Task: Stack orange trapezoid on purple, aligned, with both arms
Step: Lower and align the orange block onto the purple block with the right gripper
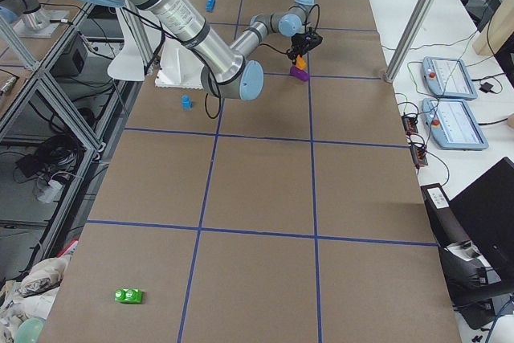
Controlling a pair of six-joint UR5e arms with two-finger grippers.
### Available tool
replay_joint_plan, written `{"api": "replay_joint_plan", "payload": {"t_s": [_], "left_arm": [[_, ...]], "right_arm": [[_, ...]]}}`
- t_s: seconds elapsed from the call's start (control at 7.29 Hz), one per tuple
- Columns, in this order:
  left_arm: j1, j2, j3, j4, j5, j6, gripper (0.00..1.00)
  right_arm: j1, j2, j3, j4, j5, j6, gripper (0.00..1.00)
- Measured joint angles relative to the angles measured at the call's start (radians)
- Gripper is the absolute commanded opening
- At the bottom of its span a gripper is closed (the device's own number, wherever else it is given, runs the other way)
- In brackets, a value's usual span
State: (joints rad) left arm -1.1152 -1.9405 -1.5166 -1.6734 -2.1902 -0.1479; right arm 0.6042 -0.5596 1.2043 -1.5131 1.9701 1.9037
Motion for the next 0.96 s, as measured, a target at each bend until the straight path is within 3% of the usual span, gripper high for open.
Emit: {"api": "replay_joint_plan", "payload": {"t_s": [0.96], "left_arm": [[0.0,0.0,-0.001,0.0,0.0,0.001,1.0]], "right_arm": [[-0.006,-0.006,-0.022,0.047,-0.014,-0.002,0.0]]}}
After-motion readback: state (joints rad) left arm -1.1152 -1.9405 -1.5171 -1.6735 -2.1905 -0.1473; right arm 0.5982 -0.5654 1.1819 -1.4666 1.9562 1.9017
